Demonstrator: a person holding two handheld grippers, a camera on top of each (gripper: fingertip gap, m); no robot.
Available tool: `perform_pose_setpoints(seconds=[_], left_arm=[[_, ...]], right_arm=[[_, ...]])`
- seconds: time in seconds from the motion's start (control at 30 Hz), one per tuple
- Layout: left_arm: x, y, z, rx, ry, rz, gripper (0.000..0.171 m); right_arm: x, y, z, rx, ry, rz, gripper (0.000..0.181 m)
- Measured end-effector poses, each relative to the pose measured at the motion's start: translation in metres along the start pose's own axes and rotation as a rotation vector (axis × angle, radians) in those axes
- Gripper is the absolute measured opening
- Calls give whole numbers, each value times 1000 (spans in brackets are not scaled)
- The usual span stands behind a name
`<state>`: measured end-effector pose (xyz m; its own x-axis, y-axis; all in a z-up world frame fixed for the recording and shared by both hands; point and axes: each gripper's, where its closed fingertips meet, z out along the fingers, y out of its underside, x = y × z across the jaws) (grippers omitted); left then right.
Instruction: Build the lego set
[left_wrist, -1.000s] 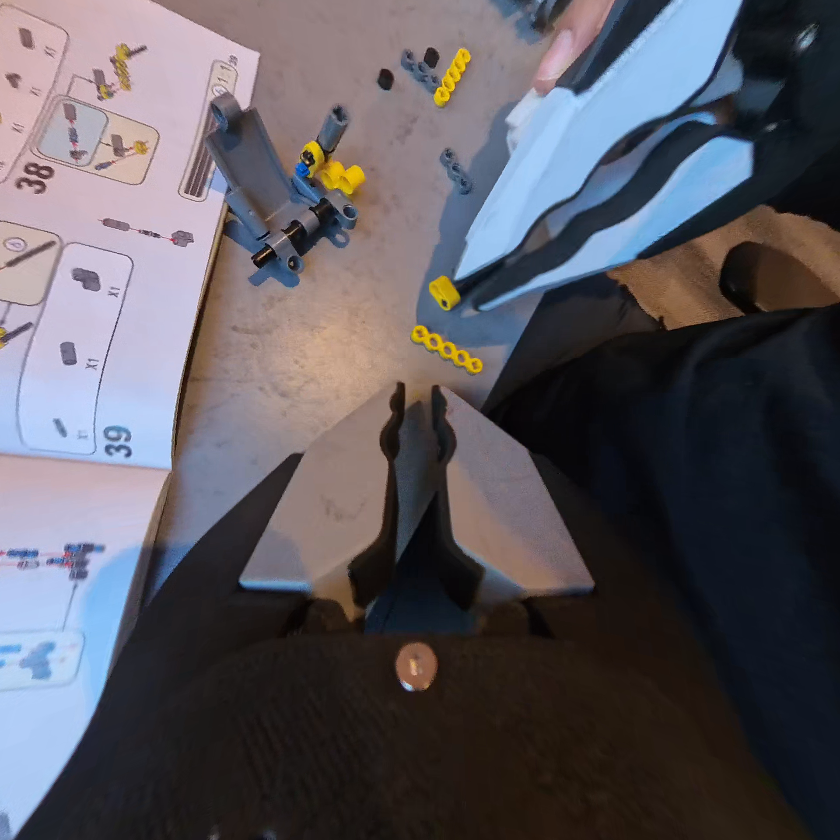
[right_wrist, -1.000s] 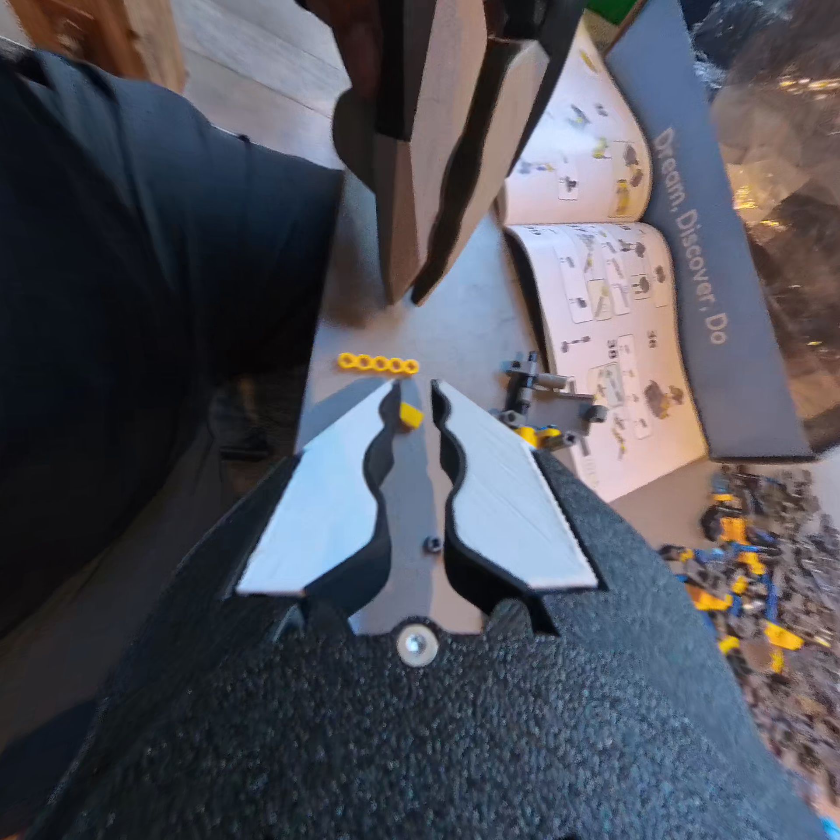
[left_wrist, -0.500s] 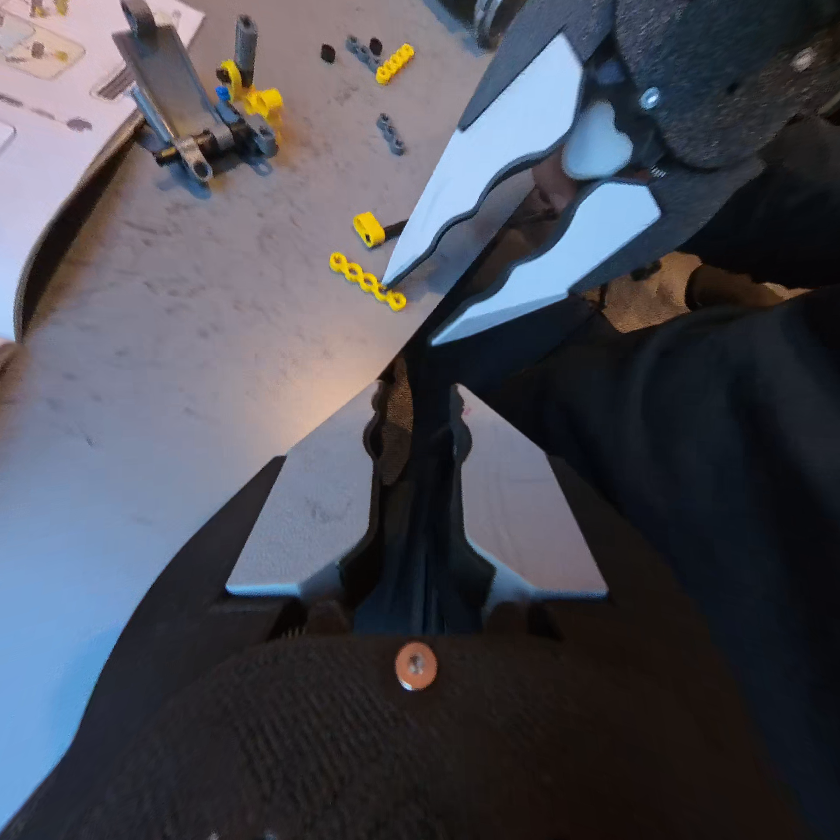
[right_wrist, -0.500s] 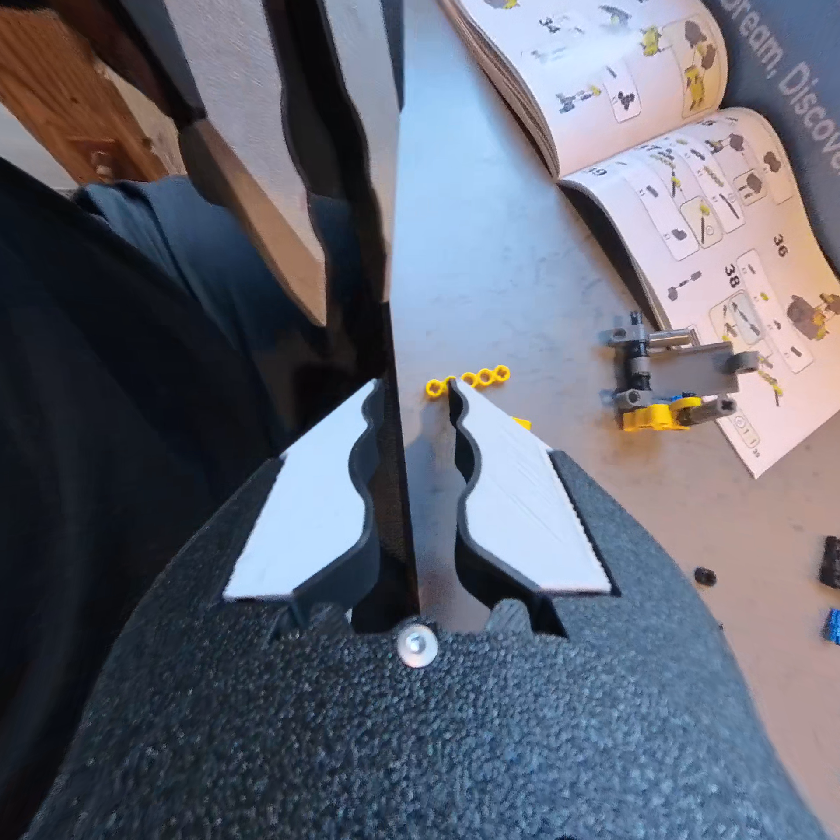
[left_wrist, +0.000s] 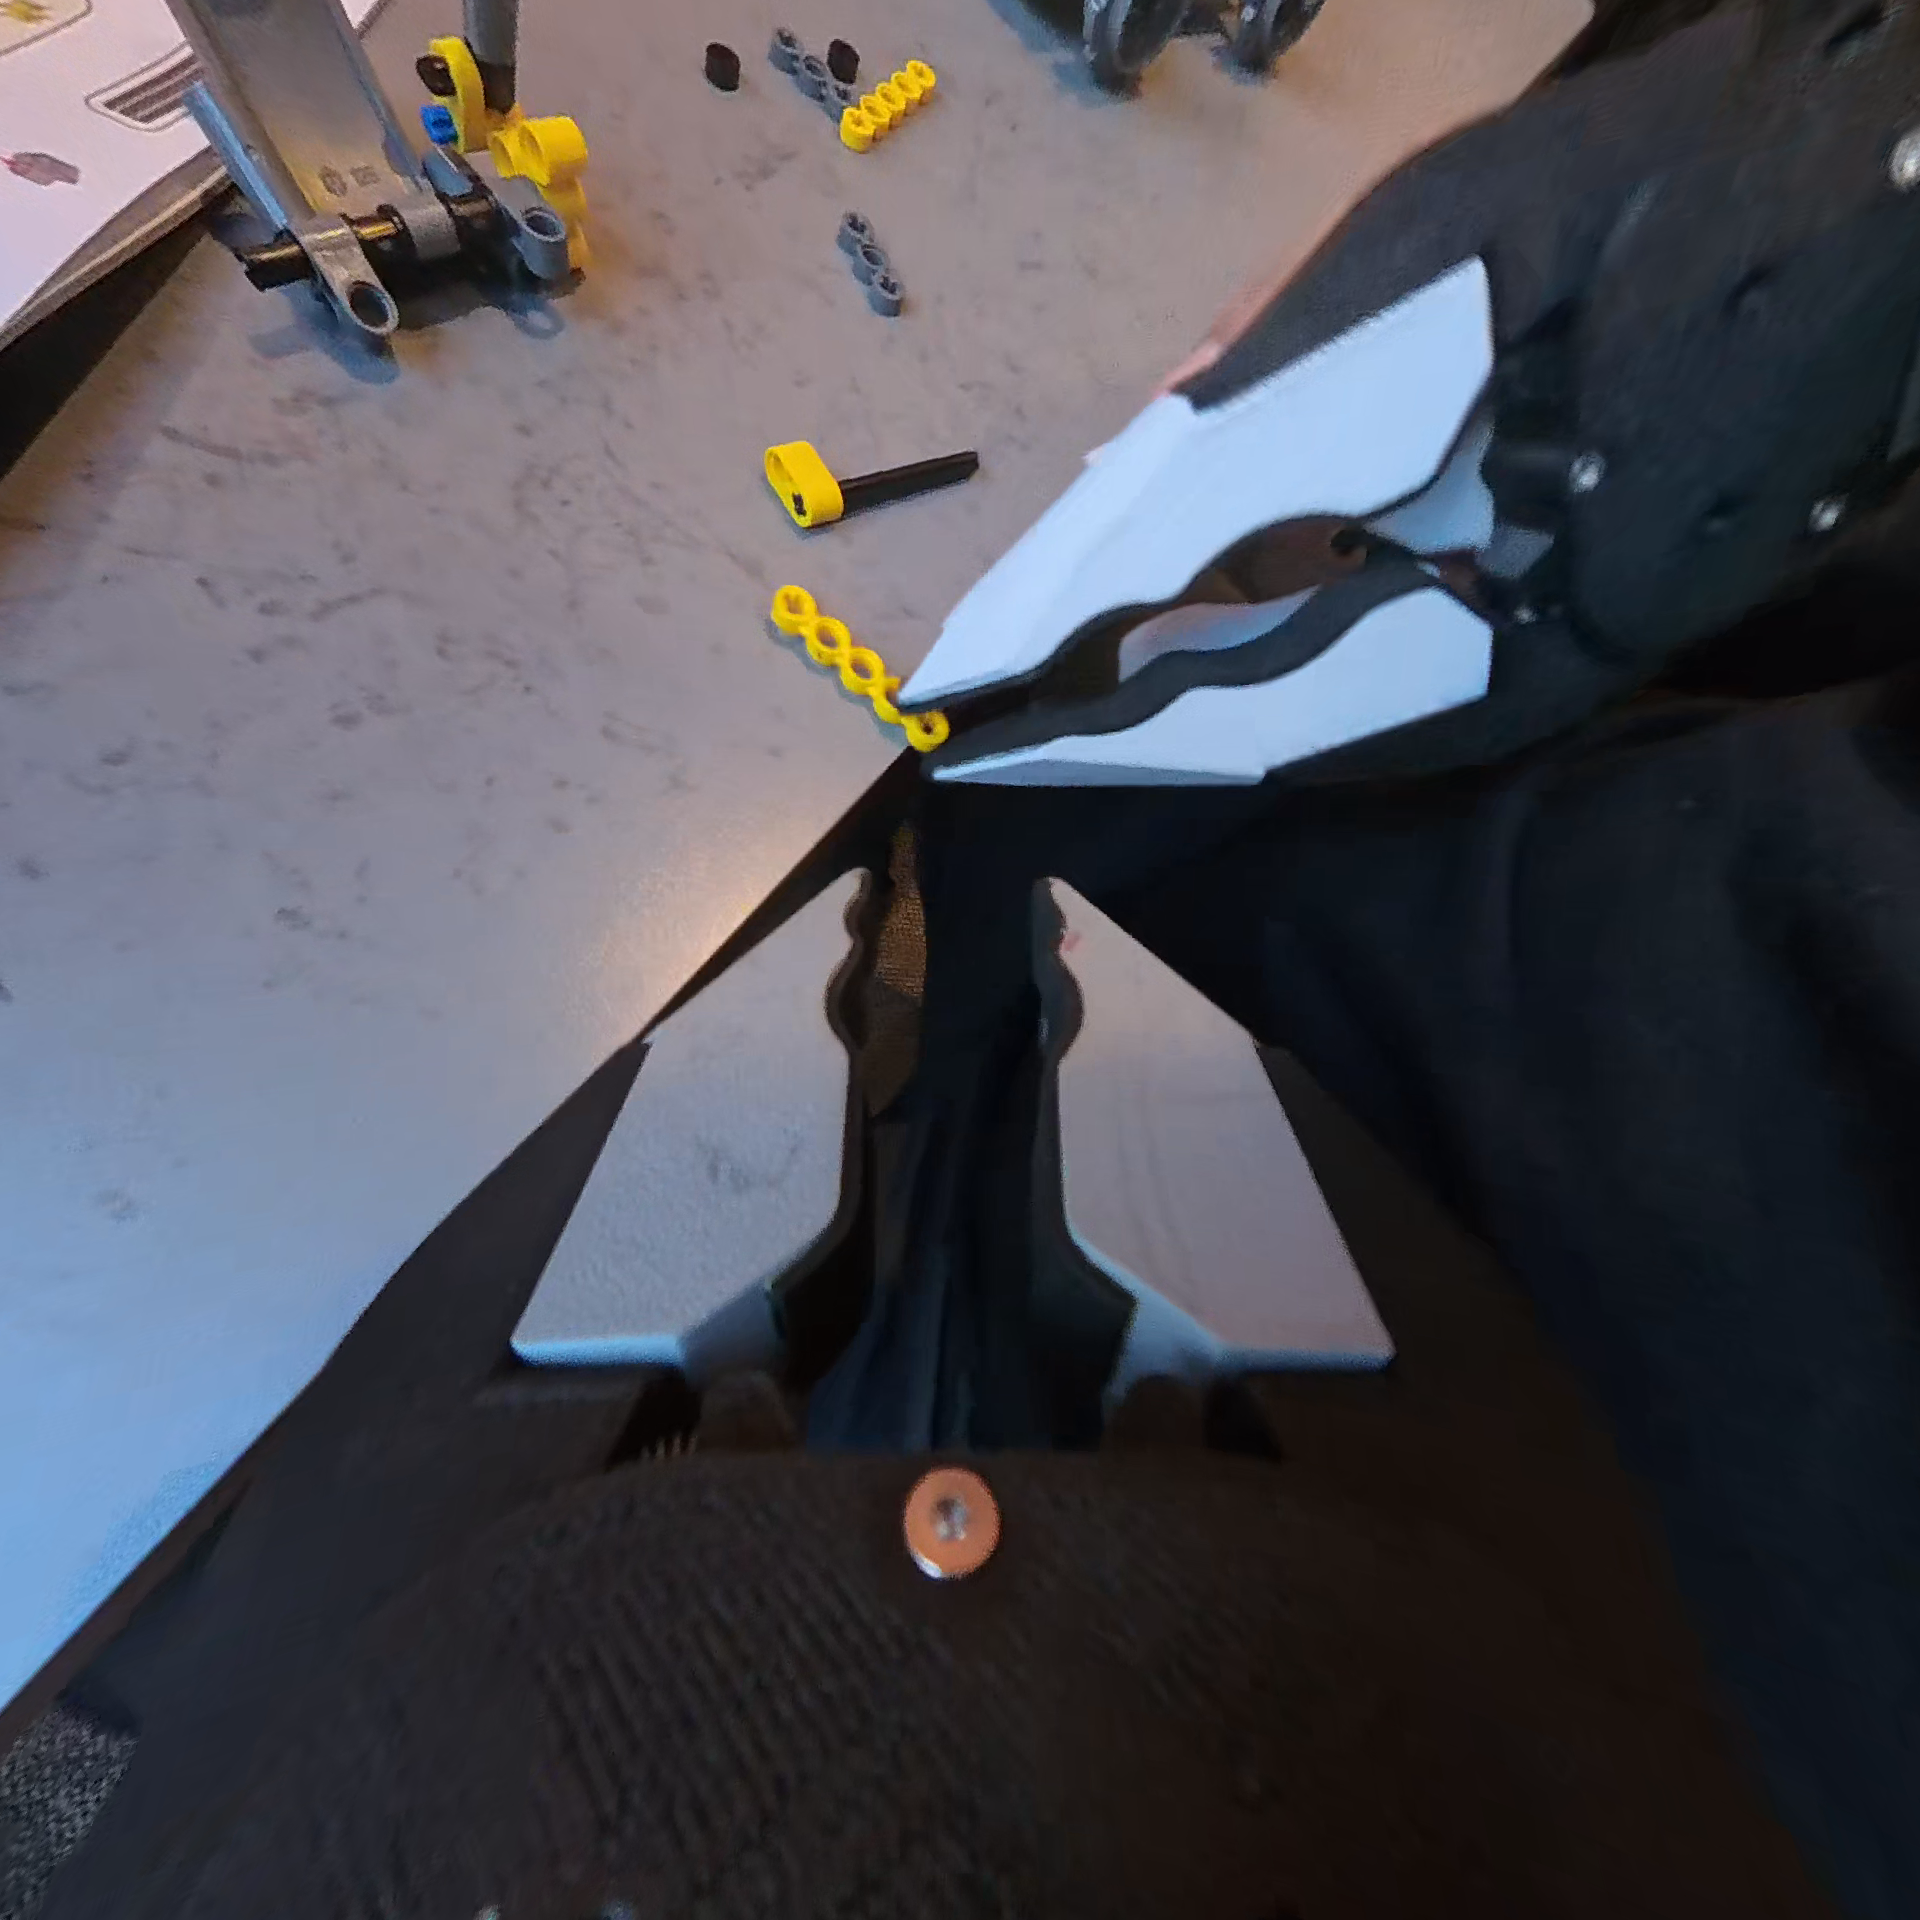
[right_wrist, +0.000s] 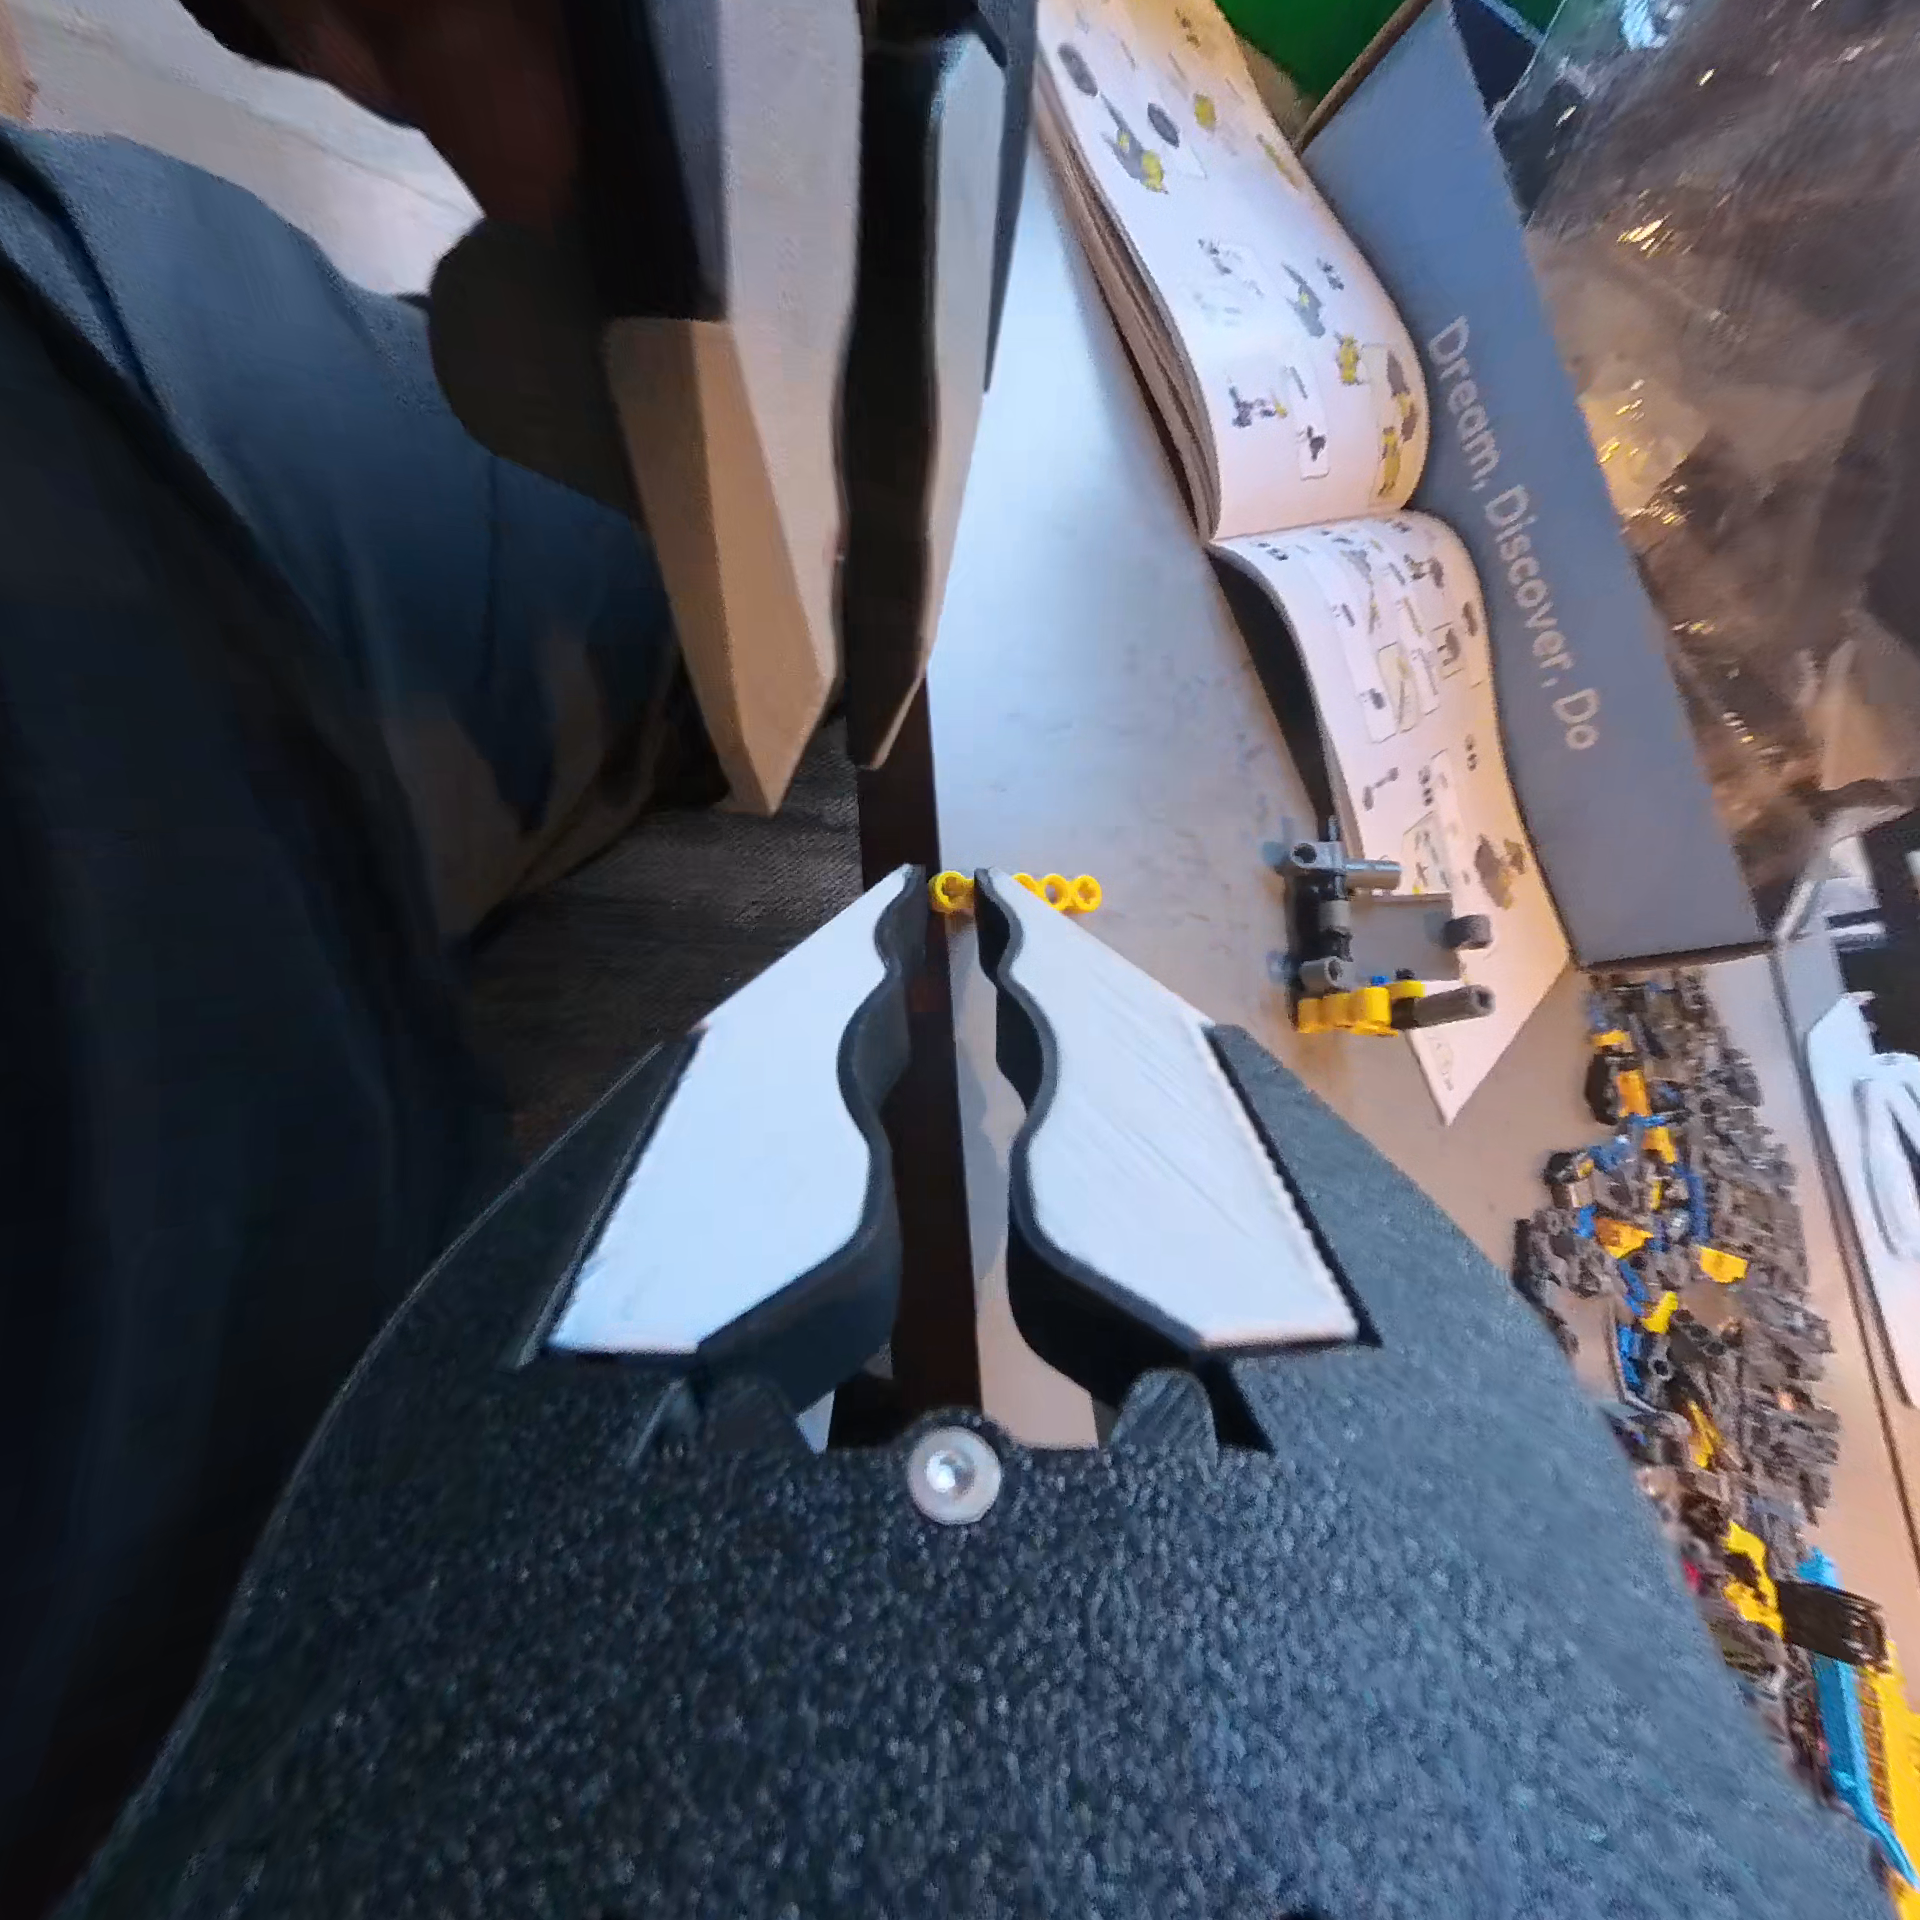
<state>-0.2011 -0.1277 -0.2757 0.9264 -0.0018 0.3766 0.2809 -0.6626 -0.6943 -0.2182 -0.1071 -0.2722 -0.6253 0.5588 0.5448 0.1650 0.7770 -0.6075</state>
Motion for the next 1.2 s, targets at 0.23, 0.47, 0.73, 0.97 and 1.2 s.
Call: perform_pose_setpoints(seconds=[0.23, 0.47, 0.73, 0.97, 1.2], left_arm=[[7, -35, -13, 76, 82, -29, 29], [1, -79, -32, 130, 260, -207, 22], [20, -82, -12, 49, 512, -410, 4], [-10, -66, 9, -119, 317, -324, 3], [-45, -47, 19, -327, 59, -128, 2]], right_arm=[[22, -31, -24, 213, 223, 13, 8], [36, -39, -37, 293, 316, 0, 8], [35, -39, -42, 323, 342, -24, 8], [35, -16, -24, 226, 214, 128, 6], [53, 34, -31, 62, 108, 408, 13]])
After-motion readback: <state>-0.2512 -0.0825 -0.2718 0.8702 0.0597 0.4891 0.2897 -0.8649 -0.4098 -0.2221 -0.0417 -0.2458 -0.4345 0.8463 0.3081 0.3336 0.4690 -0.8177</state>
